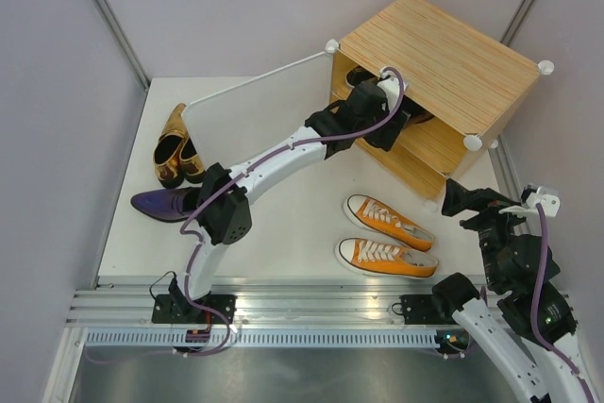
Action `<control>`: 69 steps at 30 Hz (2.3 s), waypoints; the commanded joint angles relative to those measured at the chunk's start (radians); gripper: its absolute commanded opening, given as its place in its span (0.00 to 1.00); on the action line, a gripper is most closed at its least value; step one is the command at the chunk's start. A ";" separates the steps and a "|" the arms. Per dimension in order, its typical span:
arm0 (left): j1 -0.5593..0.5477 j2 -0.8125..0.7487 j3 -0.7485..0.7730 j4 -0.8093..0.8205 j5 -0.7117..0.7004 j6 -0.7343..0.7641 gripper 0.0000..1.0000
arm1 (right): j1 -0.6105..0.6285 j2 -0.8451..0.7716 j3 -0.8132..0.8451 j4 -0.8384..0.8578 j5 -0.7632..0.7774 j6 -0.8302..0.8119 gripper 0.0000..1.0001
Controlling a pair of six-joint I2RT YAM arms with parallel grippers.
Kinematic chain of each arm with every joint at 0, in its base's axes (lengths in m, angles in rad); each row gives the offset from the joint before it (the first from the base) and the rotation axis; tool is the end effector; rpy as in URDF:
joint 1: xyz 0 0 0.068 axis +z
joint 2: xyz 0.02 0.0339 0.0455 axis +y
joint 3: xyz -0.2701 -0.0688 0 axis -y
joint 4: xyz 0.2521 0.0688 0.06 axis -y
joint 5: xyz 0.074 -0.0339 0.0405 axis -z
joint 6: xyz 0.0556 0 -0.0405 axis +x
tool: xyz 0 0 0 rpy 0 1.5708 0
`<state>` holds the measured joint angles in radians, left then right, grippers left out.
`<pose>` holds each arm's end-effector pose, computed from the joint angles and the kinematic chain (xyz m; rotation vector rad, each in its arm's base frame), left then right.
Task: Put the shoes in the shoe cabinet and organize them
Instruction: Place the shoe in the shoe cabinet.
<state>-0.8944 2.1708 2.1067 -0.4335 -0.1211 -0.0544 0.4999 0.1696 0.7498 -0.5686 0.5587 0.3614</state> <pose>0.3442 -0.4180 0.3185 0.7853 1.9438 -0.4563 0.0605 -0.0005 0.3489 0.3313 1.5306 0.2432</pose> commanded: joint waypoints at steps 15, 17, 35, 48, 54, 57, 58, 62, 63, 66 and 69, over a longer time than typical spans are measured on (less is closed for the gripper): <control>-0.026 -0.088 -0.030 0.114 0.006 0.079 0.31 | 0.009 -0.005 -0.006 0.030 0.015 -0.021 0.98; -0.026 -0.089 -0.027 0.130 0.017 0.068 0.36 | 0.009 -0.004 -0.006 0.032 0.017 -0.021 0.98; -0.003 0.015 0.093 0.168 0.035 -0.231 0.40 | 0.019 -0.005 -0.007 0.032 0.020 -0.024 0.98; 0.025 0.070 0.131 0.243 -0.034 -0.305 0.29 | 0.023 -0.002 -0.010 0.032 0.021 -0.024 0.98; 0.025 0.096 0.131 0.291 -0.028 -0.340 0.24 | 0.026 -0.002 -0.012 0.032 0.024 -0.027 0.98; 0.026 0.107 0.133 0.320 -0.022 -0.346 0.24 | 0.028 -0.002 -0.012 0.030 0.024 -0.027 0.98; 0.026 0.107 0.131 0.325 -0.022 -0.349 0.24 | 0.029 -0.001 -0.012 0.032 0.026 -0.027 0.98; 0.025 0.118 0.131 0.348 -0.023 -0.374 0.25 | 0.031 0.001 -0.013 0.032 0.024 -0.026 0.98; 0.025 0.121 0.130 0.351 -0.023 -0.378 0.27 | 0.031 0.001 -0.013 0.033 0.024 -0.026 0.98; 0.025 0.124 0.127 0.358 -0.008 -0.386 0.48 | 0.034 -0.001 -0.015 0.035 0.029 -0.026 0.98; 0.022 0.109 0.084 0.358 0.003 -0.384 0.66 | 0.034 -0.002 -0.015 0.035 0.027 -0.027 0.98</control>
<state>-0.8810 2.2883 2.1811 -0.2211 -0.1184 -0.3847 0.5266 0.1696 0.7406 -0.5602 0.5663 0.3508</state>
